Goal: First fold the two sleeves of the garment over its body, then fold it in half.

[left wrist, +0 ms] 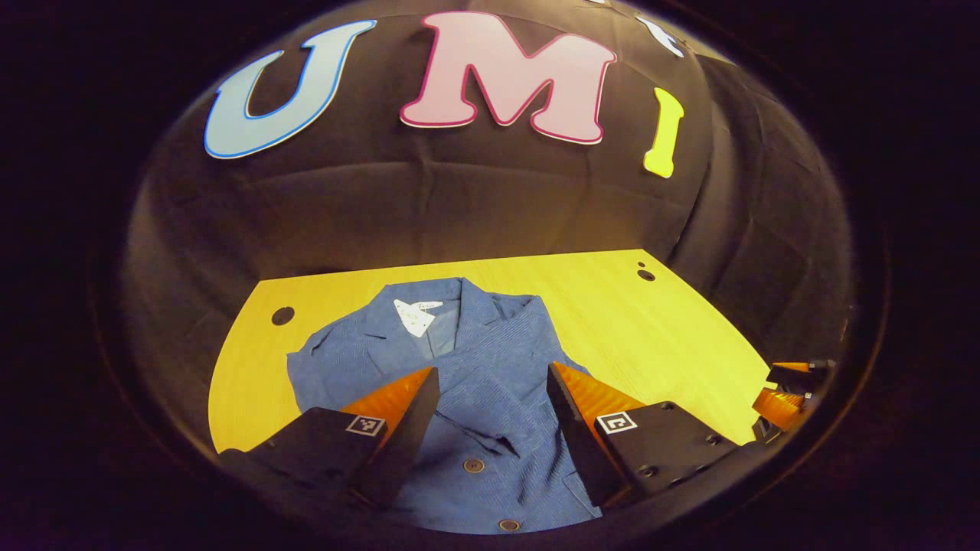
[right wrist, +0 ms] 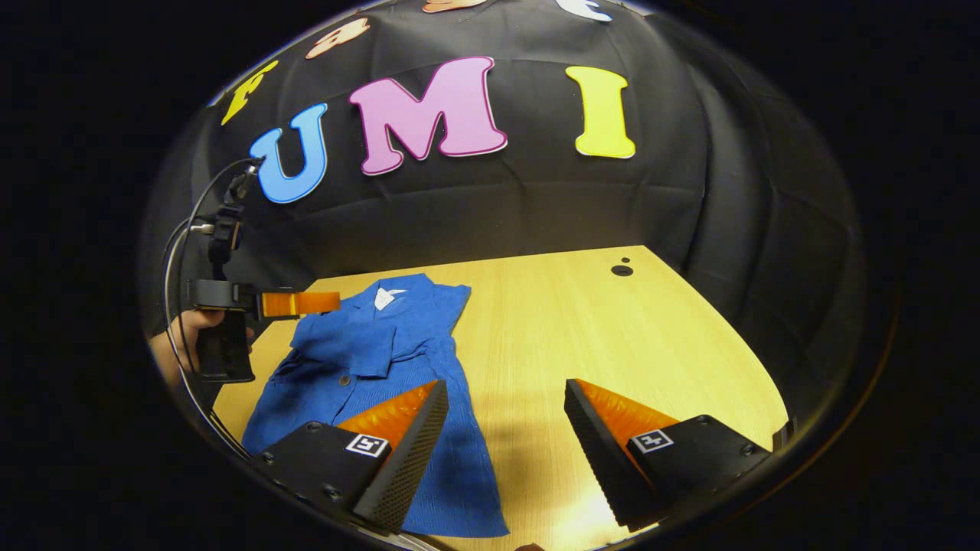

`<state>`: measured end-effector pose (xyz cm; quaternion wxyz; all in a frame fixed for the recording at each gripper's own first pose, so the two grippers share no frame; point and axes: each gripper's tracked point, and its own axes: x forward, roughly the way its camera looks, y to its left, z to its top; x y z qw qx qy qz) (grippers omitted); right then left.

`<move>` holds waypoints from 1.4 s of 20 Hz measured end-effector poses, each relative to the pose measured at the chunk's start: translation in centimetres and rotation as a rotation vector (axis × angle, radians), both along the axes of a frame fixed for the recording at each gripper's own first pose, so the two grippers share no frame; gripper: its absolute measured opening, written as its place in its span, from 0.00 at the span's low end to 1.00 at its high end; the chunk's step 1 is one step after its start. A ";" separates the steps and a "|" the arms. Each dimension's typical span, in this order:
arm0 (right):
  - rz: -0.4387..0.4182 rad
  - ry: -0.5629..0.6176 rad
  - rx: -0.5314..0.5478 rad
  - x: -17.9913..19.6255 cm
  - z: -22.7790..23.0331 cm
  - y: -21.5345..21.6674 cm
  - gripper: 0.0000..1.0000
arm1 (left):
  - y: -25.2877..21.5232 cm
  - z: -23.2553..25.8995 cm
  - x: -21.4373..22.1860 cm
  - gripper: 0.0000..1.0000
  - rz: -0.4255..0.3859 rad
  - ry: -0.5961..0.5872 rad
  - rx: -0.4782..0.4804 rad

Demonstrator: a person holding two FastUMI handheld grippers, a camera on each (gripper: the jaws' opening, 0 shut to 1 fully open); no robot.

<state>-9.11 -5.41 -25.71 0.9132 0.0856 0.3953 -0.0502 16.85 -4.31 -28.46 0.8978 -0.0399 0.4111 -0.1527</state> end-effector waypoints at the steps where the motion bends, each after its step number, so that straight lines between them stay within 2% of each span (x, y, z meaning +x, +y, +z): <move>1: 0.015 0.007 0.003 0.0 -0.2 0.3 0.98 | 1.1 0.2 -0.9 0.83 0.018 0.001 -0.012; 3: 0.042 0.022 0.004 0.0 -0.8 0.8 0.98 | 3.5 0.0 -3.3 0.83 0.045 0.010 -0.009; 7: 0.085 0.057 -0.001 -0.6 -2.0 1.6 0.98 | 8.7 -2.3 -8.6 0.82 0.086 0.054 0.083; 11: 0.120 0.114 -0.009 -2.3 -3.6 2.4 0.98 | 11.5 -4.6 -12.7 0.83 0.125 0.143 0.116; 23: 0.245 0.386 -0.024 -11.8 -8.6 4.7 0.99 | 14.9 -9.3 -25.1 0.83 0.139 0.361 0.165; 28: 0.261 0.448 -0.009 -13.8 -9.6 5.2 0.99 | 15.2 -10.2 -29.2 0.83 0.140 0.439 0.167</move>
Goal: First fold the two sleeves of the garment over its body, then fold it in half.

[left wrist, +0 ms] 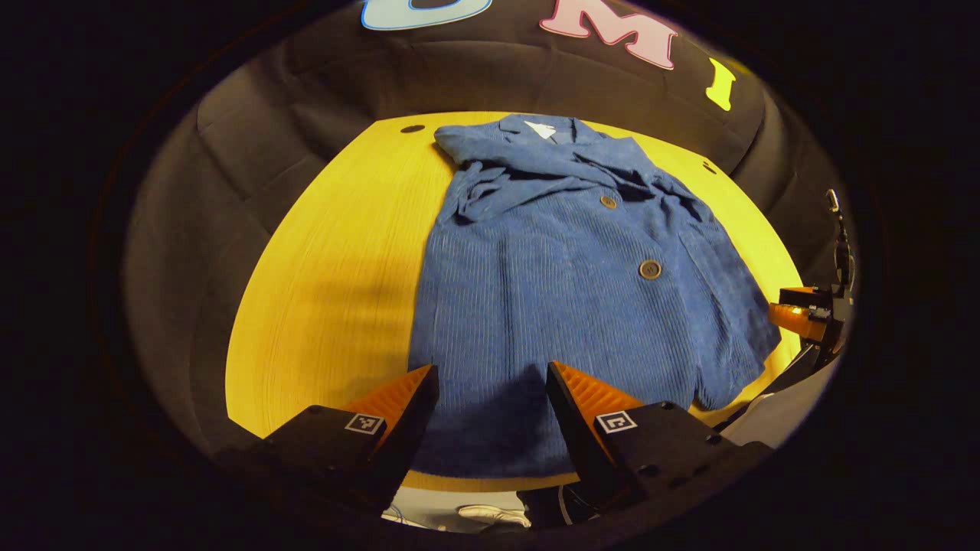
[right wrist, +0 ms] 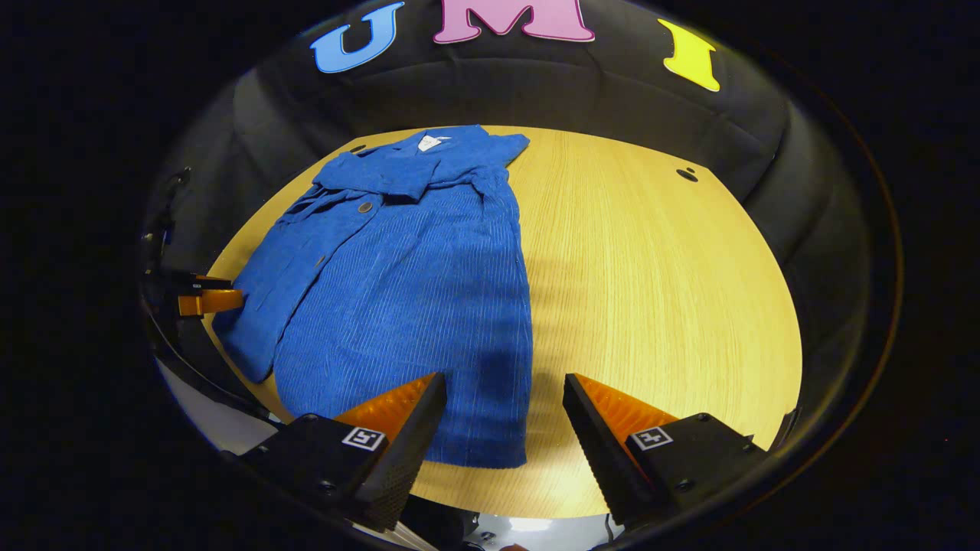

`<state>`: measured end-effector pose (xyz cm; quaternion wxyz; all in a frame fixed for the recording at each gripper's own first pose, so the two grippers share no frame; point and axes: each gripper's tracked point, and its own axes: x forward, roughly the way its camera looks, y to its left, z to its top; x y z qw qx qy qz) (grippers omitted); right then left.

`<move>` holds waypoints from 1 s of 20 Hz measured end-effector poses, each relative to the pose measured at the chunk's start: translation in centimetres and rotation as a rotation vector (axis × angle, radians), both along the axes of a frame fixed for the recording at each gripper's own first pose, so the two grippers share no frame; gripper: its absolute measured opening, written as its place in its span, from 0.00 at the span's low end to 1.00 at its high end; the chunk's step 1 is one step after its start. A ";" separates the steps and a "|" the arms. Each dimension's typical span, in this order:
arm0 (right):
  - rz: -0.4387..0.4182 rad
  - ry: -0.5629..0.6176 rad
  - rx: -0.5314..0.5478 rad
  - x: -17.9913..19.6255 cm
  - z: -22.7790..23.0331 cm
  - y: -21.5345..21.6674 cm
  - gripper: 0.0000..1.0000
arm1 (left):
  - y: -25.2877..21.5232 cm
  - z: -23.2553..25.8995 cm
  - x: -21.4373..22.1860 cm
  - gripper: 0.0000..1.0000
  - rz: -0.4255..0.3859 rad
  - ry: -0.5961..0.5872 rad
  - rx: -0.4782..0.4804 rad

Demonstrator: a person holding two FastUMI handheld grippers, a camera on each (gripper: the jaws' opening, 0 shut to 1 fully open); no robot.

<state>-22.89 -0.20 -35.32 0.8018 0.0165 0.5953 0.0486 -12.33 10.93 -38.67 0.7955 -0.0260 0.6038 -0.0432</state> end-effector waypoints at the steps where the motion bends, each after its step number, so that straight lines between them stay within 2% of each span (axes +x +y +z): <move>1: 0.002 0.025 0.004 -0.5 -0.4 0.3 0.99 | 0.0 -0.1 -0.4 0.83 0.002 0.007 0.006; 3: 0.021 0.102 0.037 -2.2 -1.3 1.3 0.99 | 0.0 0.0 -0.5 0.83 -0.018 0.001 0.016; 4: 0.031 0.113 0.026 -3.0 -1.1 1.4 0.94 | 0.0 -0.1 -0.4 0.83 -0.028 -0.003 0.025; 5: 0.042 0.079 0.032 -1.9 -1.0 1.6 0.90 | -0.1 -0.1 -0.6 0.83 -0.036 -0.005 0.035; 6: 0.071 0.112 0.025 -2.9 -1.2 1.8 0.98 | -0.1 -0.2 -0.5 0.83 -0.031 -0.015 0.039; 7: 0.089 0.099 0.014 -2.7 -1.1 1.9 0.93 | 0.0 -0.1 -0.5 0.83 -0.014 -0.019 0.038; 9: 0.091 0.110 0.029 -2.8 -1.2 2.6 0.56 | -0.2 -0.1 -0.6 0.83 0.003 -0.029 0.039; 10: 0.079 0.105 0.047 -2.7 -1.1 3.0 0.21 | -0.5 -0.1 -0.3 0.71 -0.004 -0.033 0.036; 11: 0.074 0.117 0.054 -2.9 -1.2 3.2 0.38 | -0.7 -0.1 -0.3 0.58 -0.012 -0.040 0.031; 12: 0.076 0.121 0.064 -2.8 -1.2 3.5 0.12 | -0.8 -0.2 -0.2 0.45 -0.019 -0.044 0.023; 14: 0.069 0.126 0.079 -2.6 -1.1 3.7 0.12 | -1.2 -0.2 0.2 0.19 0.004 -0.064 0.012; 15: 0.068 0.122 0.082 -2.4 -1.0 3.8 0.06 | -1.4 -0.2 0.4 0.07 0.014 -0.071 0.008; 17: 0.068 0.090 0.085 -1.7 -0.7 4.0 0.06 | -1.5 -0.2 0.8 0.00 0.041 -0.062 -0.004; 20: 0.050 0.014 0.121 1.0 1.1 4.8 0.06 | -1.7 1.2 2.2 0.00 0.046 -0.081 -0.027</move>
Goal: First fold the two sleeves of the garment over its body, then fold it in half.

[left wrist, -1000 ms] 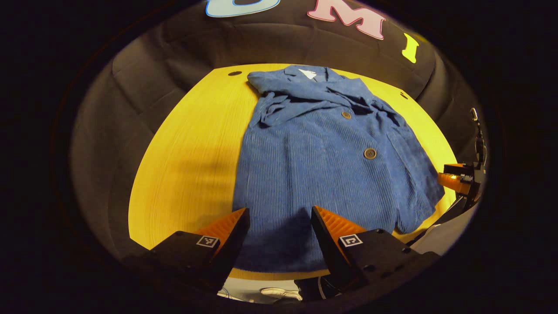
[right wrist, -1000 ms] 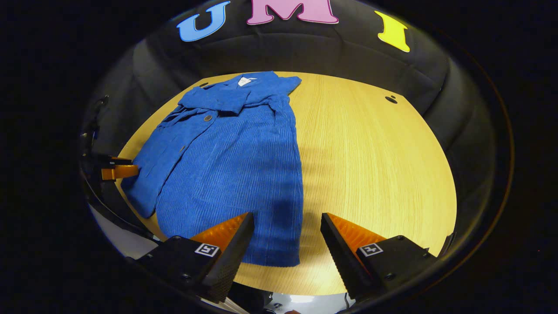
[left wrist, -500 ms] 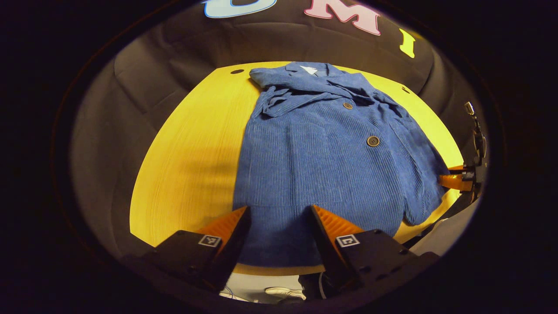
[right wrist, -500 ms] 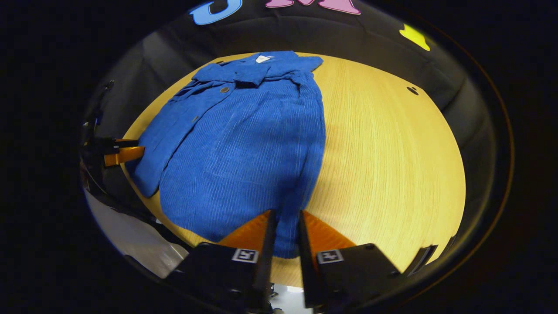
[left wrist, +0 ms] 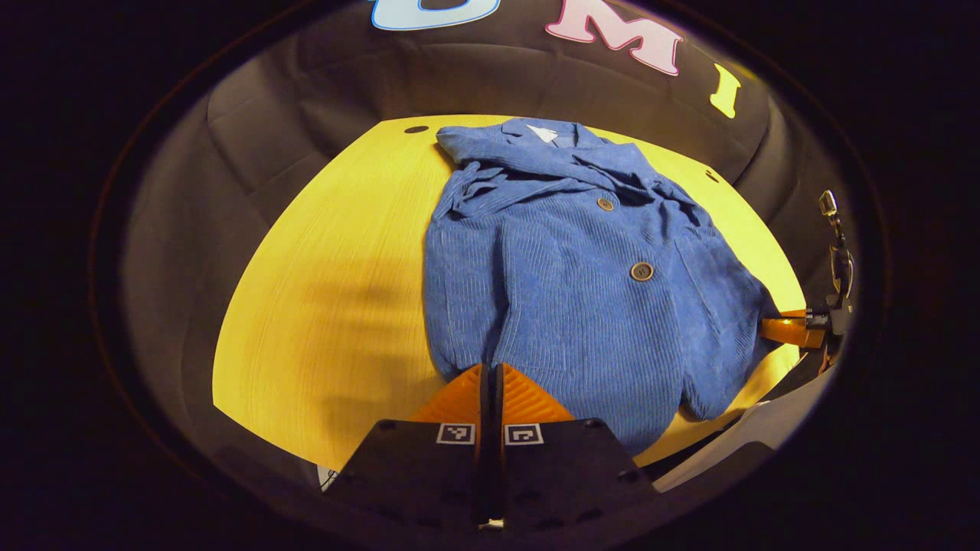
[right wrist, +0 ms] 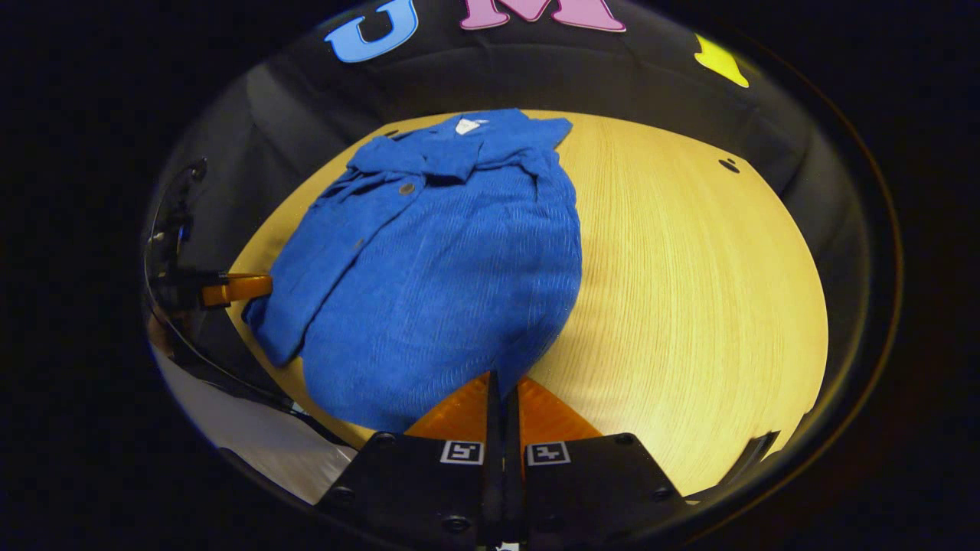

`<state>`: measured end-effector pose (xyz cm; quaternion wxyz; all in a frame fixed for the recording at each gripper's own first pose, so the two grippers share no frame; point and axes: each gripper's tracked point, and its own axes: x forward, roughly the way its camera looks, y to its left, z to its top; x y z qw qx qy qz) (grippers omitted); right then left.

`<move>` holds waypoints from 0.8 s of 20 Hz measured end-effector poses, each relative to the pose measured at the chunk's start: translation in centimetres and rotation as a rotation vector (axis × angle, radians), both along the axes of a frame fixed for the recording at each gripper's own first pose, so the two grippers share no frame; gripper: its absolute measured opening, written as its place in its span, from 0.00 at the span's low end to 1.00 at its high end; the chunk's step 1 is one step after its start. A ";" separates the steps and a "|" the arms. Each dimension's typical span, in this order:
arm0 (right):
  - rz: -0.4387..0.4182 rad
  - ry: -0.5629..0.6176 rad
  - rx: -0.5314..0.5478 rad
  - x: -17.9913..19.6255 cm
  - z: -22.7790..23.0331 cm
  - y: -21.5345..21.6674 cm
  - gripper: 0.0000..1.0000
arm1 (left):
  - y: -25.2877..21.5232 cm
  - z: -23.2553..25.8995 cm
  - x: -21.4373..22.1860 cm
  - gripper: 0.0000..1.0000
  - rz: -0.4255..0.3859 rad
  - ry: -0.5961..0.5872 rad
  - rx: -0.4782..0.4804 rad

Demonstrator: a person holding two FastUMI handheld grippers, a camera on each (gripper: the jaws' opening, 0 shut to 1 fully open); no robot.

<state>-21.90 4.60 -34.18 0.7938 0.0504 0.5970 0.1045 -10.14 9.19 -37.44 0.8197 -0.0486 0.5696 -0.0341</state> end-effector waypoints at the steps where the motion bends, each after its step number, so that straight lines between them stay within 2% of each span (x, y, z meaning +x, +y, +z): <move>1: -0.006 -0.022 0.001 0.9 0.4 -0.2 0.06 | -0.1 0.7 0.9 0.00 0.002 -0.020 -0.013; 5: -0.049 -0.092 0.041 5.6 2.0 0.1 0.06 | -1.6 3.6 5.9 0.00 0.022 -0.103 -0.079; 9: -0.052 -0.173 0.039 9.8 3.3 -0.4 0.06 | -1.9 5.4 10.5 0.00 0.010 -0.185 -0.069; 16: -0.068 -0.338 0.067 18.2 6.8 -0.3 0.06 | -0.6 8.4 17.3 0.00 0.042 -0.289 -0.056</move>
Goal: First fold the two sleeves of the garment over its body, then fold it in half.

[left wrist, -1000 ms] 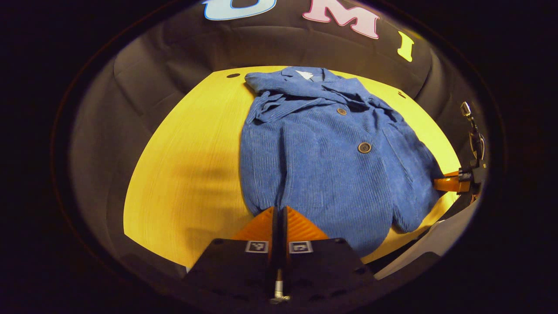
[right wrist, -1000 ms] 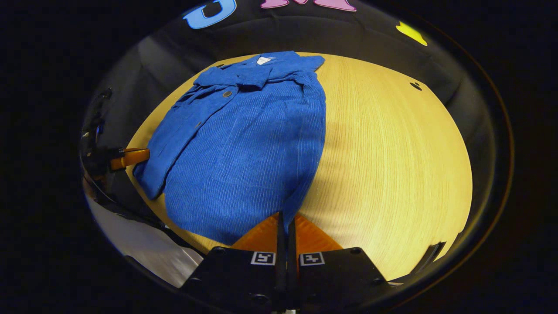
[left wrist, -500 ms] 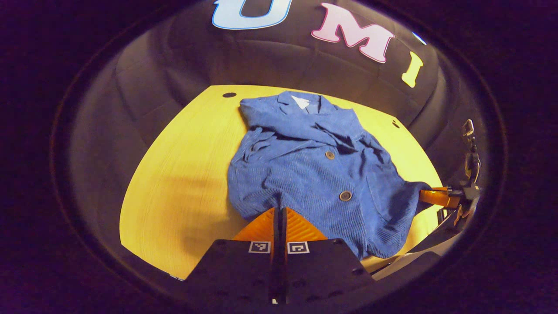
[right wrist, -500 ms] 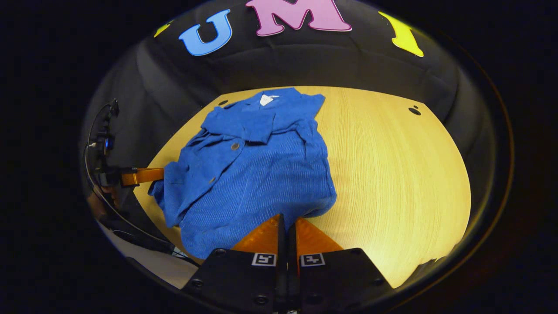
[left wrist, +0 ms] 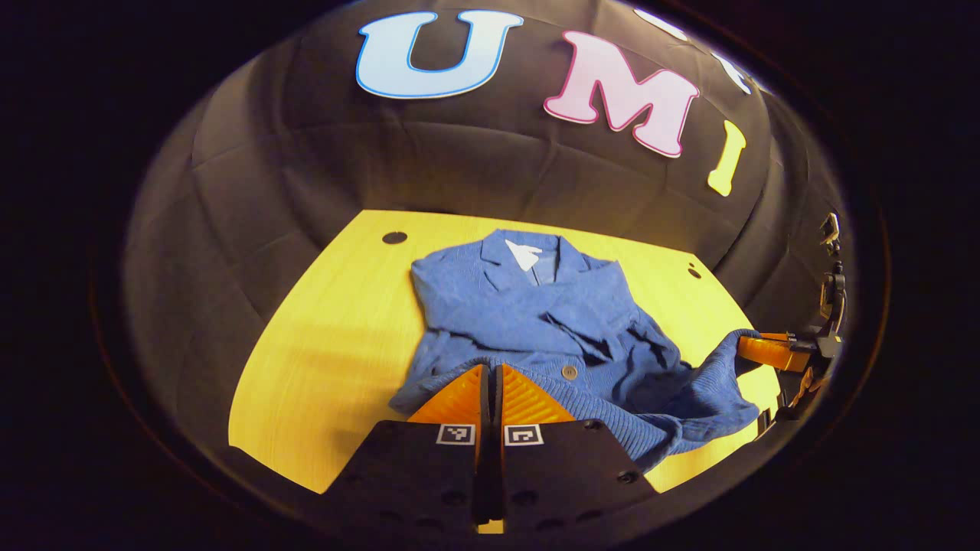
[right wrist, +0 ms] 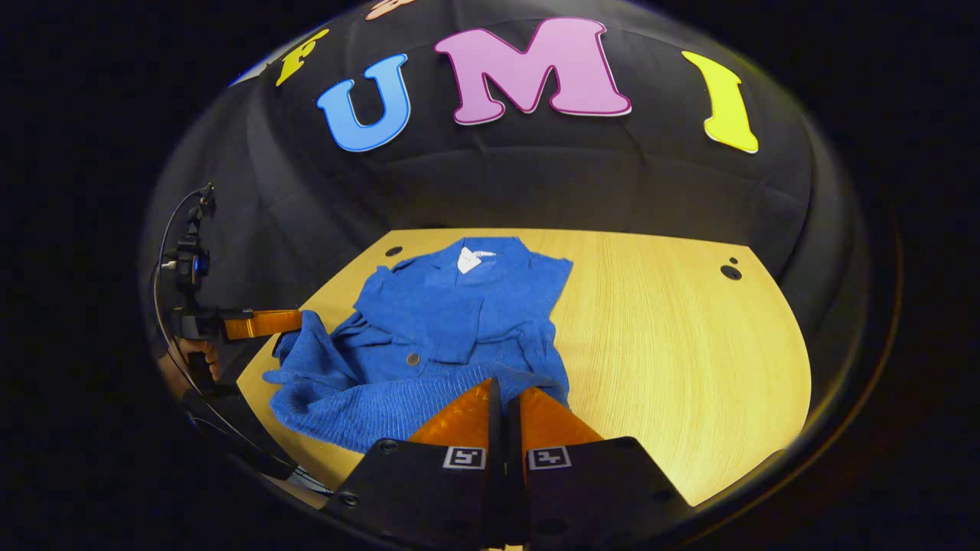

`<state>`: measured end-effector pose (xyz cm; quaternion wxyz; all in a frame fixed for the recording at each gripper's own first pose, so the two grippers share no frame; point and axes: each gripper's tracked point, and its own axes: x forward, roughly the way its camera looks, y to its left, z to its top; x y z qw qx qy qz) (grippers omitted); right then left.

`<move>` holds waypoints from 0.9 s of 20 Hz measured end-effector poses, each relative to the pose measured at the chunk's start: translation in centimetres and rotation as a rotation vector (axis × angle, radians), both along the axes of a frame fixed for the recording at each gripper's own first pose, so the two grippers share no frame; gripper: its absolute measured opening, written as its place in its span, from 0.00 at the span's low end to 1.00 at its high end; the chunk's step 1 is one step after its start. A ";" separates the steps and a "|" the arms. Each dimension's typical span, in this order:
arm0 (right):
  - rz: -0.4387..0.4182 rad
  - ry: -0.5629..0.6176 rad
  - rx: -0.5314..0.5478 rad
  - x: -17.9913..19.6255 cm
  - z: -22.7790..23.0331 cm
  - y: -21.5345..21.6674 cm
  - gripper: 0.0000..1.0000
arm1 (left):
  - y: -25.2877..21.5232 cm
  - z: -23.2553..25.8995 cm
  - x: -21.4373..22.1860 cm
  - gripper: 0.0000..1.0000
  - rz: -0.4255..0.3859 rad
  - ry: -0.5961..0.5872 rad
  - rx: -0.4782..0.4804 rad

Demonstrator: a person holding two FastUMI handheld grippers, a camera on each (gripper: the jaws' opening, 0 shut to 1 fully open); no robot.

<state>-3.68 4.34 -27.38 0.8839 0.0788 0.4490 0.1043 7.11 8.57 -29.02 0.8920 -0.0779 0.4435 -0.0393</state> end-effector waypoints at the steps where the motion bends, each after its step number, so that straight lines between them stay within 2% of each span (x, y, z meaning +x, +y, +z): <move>1: -0.002 -0.015 0.001 1.0 0.2 0.0 0.05 | 0.3 0.4 0.9 0.00 0.005 -0.010 0.003; 10: -0.025 -0.161 0.013 11.3 2.2 -0.1 0.05 | 2.6 2.5 10.2 0.00 0.003 -0.082 0.063; 18: -0.027 -0.183 0.007 18.0 0.7 0.8 0.05 | 4.1 0.4 16.4 0.00 -0.016 -0.101 0.112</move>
